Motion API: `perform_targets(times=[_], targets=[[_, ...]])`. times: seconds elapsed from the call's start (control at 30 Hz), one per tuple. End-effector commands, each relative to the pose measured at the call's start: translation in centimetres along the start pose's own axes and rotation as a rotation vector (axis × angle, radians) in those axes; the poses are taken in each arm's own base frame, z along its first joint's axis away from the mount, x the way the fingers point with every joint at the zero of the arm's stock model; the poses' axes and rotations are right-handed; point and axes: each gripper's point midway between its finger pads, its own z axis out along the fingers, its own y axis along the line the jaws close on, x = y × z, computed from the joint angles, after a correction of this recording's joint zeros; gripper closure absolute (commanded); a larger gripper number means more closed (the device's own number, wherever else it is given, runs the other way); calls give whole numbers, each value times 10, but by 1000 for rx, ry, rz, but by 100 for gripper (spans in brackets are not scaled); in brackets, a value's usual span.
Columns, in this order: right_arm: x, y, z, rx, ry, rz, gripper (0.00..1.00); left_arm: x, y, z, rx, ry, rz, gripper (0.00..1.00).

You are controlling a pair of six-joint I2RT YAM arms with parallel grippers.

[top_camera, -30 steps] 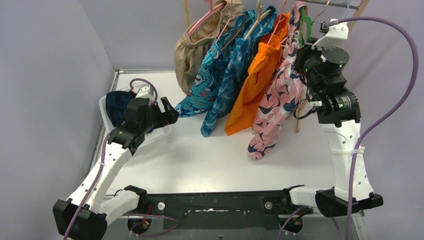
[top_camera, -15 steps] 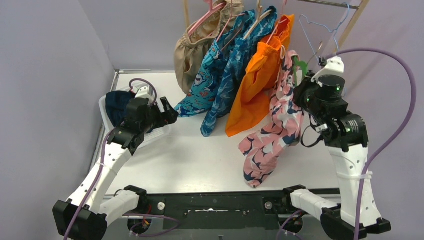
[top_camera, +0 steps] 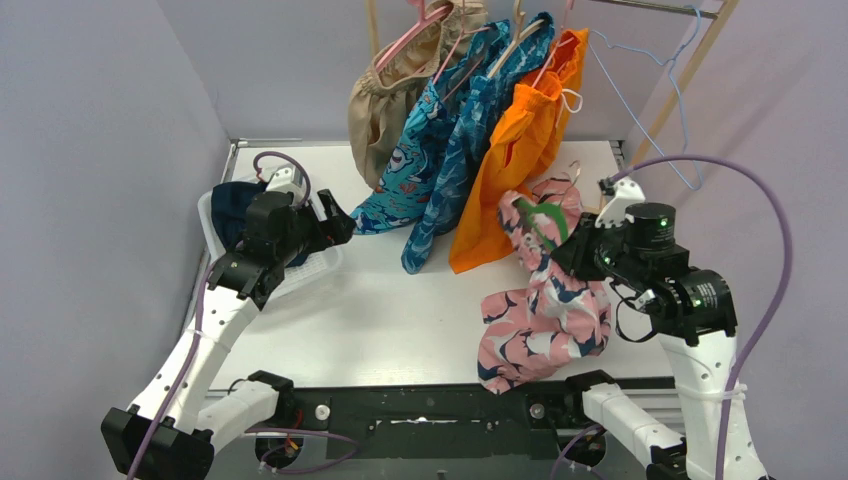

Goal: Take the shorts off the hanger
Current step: Pick up the hanger from the clothes rod, then remove the shorts from the hanger.

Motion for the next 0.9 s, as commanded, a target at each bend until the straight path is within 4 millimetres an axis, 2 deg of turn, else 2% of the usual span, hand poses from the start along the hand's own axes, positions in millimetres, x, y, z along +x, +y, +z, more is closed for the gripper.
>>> perform_targets(times=[0.0, 0.17, 0.27, 0.37, 0.43, 0.57, 0.7, 0.87], targets=[[34, 42, 1, -283, 132, -15, 100, -32, -27, -17, 98, -79, 15, 15], [43, 76, 19, -461, 203, -54, 100, -30, -37, -14, 158, -66, 23, 15], [43, 120, 28, -572, 198, -147, 100, -23, -44, -13, 205, -31, 35, 15], [52, 170, 29, -655, 205, -305, 100, -21, -52, -14, 243, -14, 44, 16], [62, 193, 28, -692, 216, -423, 100, -23, -54, -18, 250, -21, 46, 16], [42, 199, 43, -642, 159, -509, 100, -32, -45, -26, 192, -72, 16, 17], [17, 213, 35, -692, 97, -598, 100, -45, -28, -38, 95, -151, -16, 17], [4, 205, 36, -834, 118, -666, 100, -61, -28, -52, 82, -221, -21, 18]])
